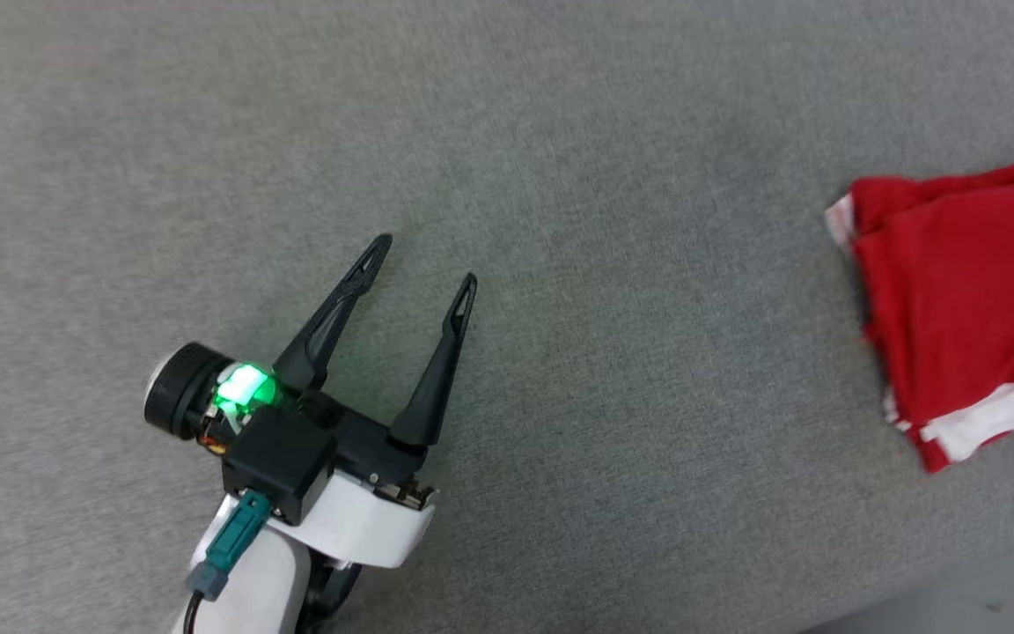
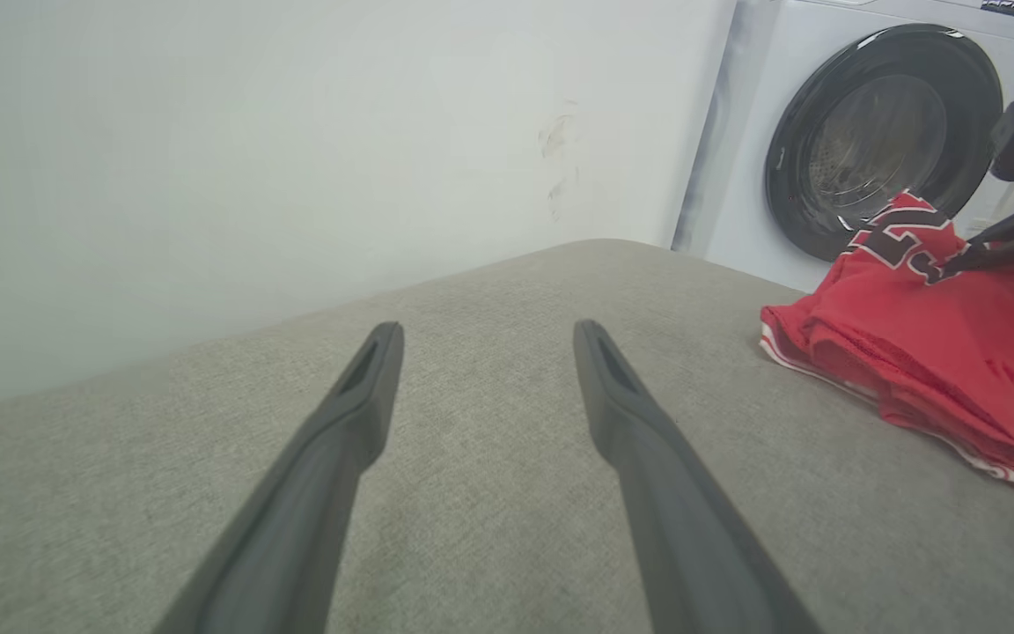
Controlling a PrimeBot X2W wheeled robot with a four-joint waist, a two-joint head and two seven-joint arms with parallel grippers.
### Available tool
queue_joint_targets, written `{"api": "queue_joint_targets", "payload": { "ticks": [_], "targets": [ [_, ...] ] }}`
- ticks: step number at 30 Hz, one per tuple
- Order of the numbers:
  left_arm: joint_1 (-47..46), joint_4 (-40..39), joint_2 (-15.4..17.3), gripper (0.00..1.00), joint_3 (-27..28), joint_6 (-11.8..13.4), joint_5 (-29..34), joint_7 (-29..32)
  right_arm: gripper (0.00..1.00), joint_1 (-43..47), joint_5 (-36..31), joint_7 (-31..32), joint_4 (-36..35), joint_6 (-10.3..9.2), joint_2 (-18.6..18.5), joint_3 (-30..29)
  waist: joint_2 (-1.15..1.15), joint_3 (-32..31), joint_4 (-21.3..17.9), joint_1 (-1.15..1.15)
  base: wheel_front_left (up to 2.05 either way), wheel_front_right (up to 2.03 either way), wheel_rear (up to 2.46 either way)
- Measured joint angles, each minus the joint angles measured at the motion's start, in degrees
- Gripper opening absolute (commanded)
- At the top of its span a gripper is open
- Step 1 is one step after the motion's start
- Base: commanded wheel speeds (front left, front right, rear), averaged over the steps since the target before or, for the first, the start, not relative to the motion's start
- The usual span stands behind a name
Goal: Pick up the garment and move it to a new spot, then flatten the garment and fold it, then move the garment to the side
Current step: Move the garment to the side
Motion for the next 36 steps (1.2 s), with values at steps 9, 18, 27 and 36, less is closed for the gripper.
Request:
{"api": "queue_joint_targets", "payload": {
  "ticks": [9,18,27,36],
  "targets": [
    [-3.7,-1.2,2.6,1.0,-2.7,0.0,0.2,0.0,0.0,-4.1,-1.6,-11.0,16.1,0.0,2.7,-8.3,0.0,6.9,-1.2,0.0,0.0,0.0,0.0],
    [-3.9,-1.0,3.2,1.0,-2.9,0.0,-0.4,0.0,0.43,-7.7,-4.4,-15.7,25.6,0.0,5.6,-12.6,0.0,7.7,0.4,0.0,0.0,0.0,0.0],
    [-1.9,0.2,-0.6,1.0,0.3,0.0,-3.0,0.0,1.0,-8.9,-6.2,-15.8,26.2,0.0,7.2,-14.9,0.0,2.8,1.4,-0.01,0.0,0.0,0.0],
    [3.9,0.9,-3.5,1.0,8.4,0.0,-4.5,0.0,1.0,-5.9,-4.9,-18.3,14.7,-0.01,15.0,-19.2,0.0,-7.5,3.1,-0.01,0.0,0.0,0.0]
  ]
}}
